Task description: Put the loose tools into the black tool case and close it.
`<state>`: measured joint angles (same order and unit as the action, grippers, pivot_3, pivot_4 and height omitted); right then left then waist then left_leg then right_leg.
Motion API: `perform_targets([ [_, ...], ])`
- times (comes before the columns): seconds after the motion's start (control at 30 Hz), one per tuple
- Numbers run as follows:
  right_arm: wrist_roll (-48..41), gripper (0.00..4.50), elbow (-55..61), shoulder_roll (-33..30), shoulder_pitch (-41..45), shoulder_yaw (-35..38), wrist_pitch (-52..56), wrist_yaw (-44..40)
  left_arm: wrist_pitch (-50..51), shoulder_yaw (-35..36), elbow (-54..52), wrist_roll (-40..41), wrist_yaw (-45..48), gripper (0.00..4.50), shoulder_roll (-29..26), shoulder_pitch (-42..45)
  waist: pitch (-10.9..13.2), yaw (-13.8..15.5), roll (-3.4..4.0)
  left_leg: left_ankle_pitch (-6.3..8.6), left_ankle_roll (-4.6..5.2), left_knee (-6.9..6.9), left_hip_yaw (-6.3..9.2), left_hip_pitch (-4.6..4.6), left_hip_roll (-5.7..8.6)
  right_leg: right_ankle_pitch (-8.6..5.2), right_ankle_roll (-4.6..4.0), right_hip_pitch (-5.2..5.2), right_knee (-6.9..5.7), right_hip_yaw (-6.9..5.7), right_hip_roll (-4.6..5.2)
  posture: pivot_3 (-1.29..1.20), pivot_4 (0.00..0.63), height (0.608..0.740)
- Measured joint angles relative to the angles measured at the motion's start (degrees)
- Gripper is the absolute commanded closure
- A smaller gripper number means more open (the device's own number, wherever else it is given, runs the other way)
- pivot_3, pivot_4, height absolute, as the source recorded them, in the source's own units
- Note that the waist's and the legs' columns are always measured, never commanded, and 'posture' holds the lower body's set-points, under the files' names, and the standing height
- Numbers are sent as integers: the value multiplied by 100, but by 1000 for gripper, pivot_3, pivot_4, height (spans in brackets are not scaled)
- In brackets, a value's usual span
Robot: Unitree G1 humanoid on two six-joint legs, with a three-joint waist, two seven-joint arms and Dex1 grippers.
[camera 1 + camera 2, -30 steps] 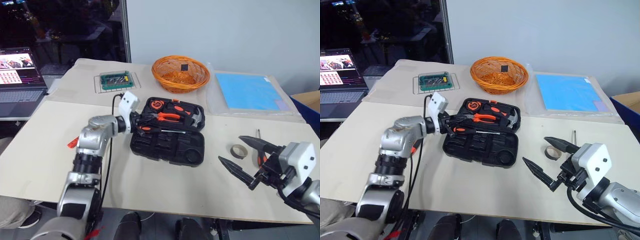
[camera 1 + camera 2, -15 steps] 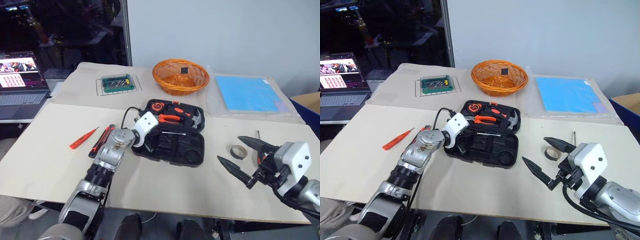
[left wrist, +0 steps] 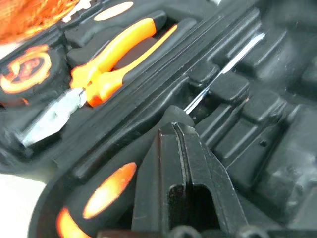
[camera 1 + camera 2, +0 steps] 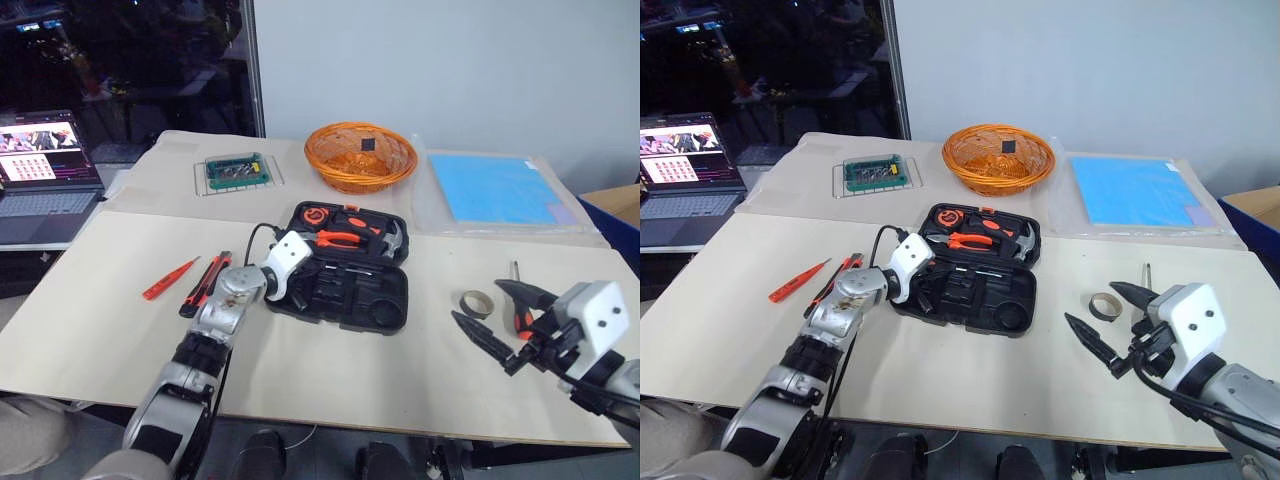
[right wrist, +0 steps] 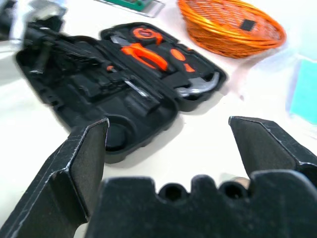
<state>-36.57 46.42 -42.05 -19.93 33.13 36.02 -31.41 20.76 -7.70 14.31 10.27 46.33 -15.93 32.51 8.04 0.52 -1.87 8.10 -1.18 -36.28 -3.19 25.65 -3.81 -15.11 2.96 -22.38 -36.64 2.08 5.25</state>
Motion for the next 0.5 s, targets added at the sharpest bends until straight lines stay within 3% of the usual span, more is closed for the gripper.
perform_targets([
  [0.03, -45, 0, -38, -147, -96, 96, 221, 4, 467, 140, -509, 459, 214, 3968, -148, -91, 8, -5, -7, -6, 10, 1, 2, 15, -1, 8, -16, -13, -5, 0, -3, 0, 150, 740],
  [0.13, -89, 0, -407, -536, -149, 276, 1124, 145, 1663, 607, -2086, 1567, 623, 2972, -822, -193, 9, -58, -7, -25, 43, 13, 3, 15, 2, 7, -43, -15, -4, 7, -4, 0, 150, 740],
  [0.27, -209, 0, -1340, -623, 747, 252, 2190, 682, 2572, 783, -3348, 2647, 1020, 1608, -1338, -206, 15, -58, 1, -21, 46, 25, -3, -14, 10, -4, -38, 5, 8, 12, 0, 0, 150, 740],
  [0.37, 60, 0, -2081, -722, 1486, -307, 2743, 1087, 2957, 752, -3800, 3119, 1165, 454, -1620, -237, 22, -71, -9, -20, 44, 29, 0, -21, 9, -28, -5, 7, 8, 11, -3, 0, 150, 740],
  [0.47, 437, 0, -3060, -746, 2300, -1004, 3033, 1385, 3061, 662, -3963, 3286, 1275, 454, -1775, -214, 31, -107, -7, -21, 46, 27, -4, -16, 16, -28, -5, 4, 12, 22, -2, 0, 150, 740],
  [0.5, 504, 257, -3385, -746, 2536, -1154, 3042, 1402, 3056, 633, -3996, 3285, 1261, 389, -1772, -217, 34, -115, -4, -22, 47, 30, -4, -12, 20, -27, -4, 4, 18, 26, -2, 0, 150, 740],
])
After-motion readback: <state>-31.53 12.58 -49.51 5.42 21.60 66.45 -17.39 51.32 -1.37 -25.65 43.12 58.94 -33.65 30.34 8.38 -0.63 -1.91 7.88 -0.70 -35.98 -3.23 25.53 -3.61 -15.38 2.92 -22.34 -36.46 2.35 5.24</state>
